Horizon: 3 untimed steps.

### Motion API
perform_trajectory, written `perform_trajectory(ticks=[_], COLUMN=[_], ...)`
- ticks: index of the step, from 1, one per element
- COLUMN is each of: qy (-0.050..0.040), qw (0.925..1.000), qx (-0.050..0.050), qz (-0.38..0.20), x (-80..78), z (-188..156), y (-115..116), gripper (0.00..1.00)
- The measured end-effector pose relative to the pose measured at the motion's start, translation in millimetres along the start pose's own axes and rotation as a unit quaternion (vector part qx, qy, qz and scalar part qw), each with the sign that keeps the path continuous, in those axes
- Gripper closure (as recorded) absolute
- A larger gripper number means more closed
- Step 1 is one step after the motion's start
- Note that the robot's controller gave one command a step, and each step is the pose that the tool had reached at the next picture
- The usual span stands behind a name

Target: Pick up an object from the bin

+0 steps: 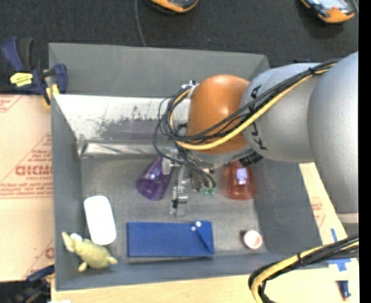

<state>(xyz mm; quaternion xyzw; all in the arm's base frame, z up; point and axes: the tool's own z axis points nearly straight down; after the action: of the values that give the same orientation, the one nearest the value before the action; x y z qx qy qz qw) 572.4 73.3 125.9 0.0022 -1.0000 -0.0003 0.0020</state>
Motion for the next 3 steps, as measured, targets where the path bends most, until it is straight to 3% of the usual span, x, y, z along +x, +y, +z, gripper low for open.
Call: perform_trajectory(ticks=[1,2,3], qy=[-0.0035,-0.0044,-0.0047], qw=[1.0,1.0,0.9997], qx=[0.0,-0.001,0.0], qz=[0.001,0.001,-0.024], x=[-1.5,-4.1,-14.7], z=[-4.6,-33.3,-34.6], y=[-0.2,2.7,9.9], gripper=[0.0,0.0,0.0])
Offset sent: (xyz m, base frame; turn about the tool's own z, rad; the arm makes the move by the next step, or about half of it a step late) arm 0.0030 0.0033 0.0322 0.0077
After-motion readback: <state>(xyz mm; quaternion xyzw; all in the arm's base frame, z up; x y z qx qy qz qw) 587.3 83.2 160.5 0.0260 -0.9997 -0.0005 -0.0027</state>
